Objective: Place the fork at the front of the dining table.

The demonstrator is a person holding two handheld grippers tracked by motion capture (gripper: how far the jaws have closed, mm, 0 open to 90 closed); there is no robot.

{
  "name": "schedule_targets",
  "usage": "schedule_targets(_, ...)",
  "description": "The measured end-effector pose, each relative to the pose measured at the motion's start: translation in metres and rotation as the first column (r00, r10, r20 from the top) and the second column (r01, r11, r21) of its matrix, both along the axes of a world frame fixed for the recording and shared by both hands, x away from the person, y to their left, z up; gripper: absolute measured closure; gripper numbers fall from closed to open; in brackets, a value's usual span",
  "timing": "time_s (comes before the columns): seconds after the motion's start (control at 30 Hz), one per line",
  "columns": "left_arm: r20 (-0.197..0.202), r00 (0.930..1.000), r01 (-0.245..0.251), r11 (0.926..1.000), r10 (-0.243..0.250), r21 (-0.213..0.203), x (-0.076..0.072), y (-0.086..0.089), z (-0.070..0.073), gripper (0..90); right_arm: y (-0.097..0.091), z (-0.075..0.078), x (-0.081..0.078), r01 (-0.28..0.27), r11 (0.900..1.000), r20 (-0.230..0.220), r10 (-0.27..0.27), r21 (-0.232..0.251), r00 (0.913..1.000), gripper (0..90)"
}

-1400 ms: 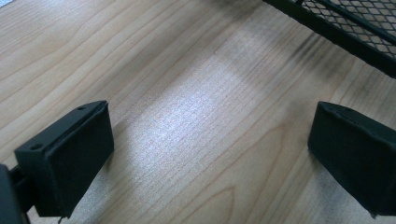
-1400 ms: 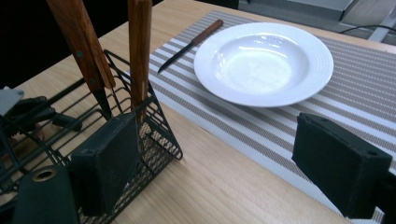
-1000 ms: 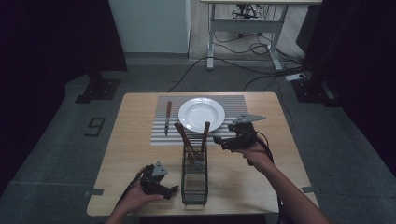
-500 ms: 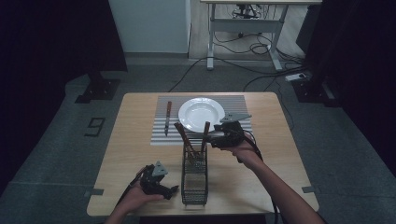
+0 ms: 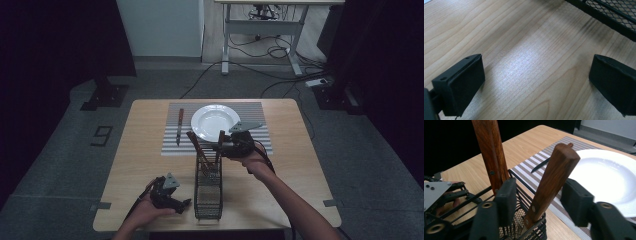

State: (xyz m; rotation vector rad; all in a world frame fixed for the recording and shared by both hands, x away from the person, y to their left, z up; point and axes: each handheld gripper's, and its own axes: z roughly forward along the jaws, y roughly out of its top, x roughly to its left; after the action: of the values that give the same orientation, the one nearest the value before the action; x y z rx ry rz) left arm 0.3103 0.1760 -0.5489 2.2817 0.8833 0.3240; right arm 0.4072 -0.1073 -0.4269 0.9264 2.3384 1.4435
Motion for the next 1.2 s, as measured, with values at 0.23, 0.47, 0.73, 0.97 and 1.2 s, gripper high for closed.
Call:
schedule_targets(0.23, 0.0, 1.0, -0.001, 1.0, 0.001, -0.001, 0.0, 0.0, 0.0, 0.3, -0.001, -0.006, 0.002, -0.006, 0.9998, -0.016, 0.006, 0.017, 0.9999, 63.5)
schedule_targets(0.47, 0.001, 1.0, 0.001, 1.0, -0.001, 0.0, 0.0, 0.0, 0.0, 0.3, -0.004, -0.008, 0.002, -0.008, 0.9986, -0.045, 0.01, 0.052, 0.9989, 72.3)
schedule_targets(0.73, 0.001, 1.0, 0.004, 1.0, -0.004, 0.0, 0.0, 0.0, 0.0, 0.3, -0.007, -0.007, 0.001, -0.009, 0.9966, -0.052, 0.013, 0.082, 0.9986, 76.4)
schedule_targets(0.97, 0.0, 1.0, 0.006, 1.0, -0.006, -0.002, -0.001, 0.0, 0.0, 0.3, -0.011, -0.004, 0.0, -0.014, 0.9937, -0.042, 0.019, 0.112, 0.9989, 78.9)
schedule_targets(1.2, 0.0, 1.0, 0.009, 1.0, -0.009, 0.001, -0.001, 0.0, 0.0, 0.3, -0.012, 0.006, -0.008, -0.033, 0.9922, -0.006, 0.034, 0.12, 0.9994, 80.0)
